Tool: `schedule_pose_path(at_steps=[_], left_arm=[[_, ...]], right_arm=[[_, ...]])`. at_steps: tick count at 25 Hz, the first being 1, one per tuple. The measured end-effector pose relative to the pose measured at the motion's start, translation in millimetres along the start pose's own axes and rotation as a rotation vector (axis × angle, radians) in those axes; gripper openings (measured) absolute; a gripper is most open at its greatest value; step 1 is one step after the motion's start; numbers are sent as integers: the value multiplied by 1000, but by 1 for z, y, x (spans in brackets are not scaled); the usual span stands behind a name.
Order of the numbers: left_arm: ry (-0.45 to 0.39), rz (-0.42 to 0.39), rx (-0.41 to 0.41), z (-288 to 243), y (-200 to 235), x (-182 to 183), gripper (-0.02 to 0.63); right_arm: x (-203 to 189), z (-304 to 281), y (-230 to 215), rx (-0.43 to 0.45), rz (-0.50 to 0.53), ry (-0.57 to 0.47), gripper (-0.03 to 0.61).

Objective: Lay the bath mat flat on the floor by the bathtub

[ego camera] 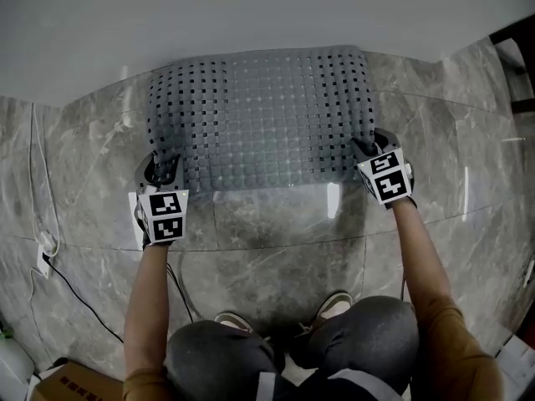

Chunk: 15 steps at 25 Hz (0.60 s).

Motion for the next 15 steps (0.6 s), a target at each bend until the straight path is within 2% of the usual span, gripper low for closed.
schedule_pose_path(at_steps=[2, 4, 6, 10, 12, 13, 15], left_arm=[[-13, -45, 52, 0, -1, 0, 237], [-13, -27, 71, 0, 8, -6, 336], [-22, 11, 75, 1, 17, -7, 336], [-6, 148, 60, 2, 20, -16, 336], [28, 142, 33, -2, 12, -24, 327], [39, 118, 29, -5, 10, -27, 311], [46, 99, 30, -9, 13, -29, 300]], right_arm=[[-4, 0, -3, -9, 0, 13, 165], [-4, -1, -4, -19, -9, 26, 174], [-3, 0, -8, -28, -26, 30, 181], [-1, 8, -16, -34, -103, 7, 211], [1, 12, -21, -50, -122, 1, 238], [2, 15, -24, -69, -114, -3, 275], [5, 21, -33, -119, -87, -17, 285]])
Point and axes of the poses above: the fingertips, and each gripper's own axes: z backward along the fingers, y to its left, x out of its top, the point moved 6 cm from there along z, backward along the fingers, and after that the axes turned 13 degrees about -y, right-handed, at the moved point
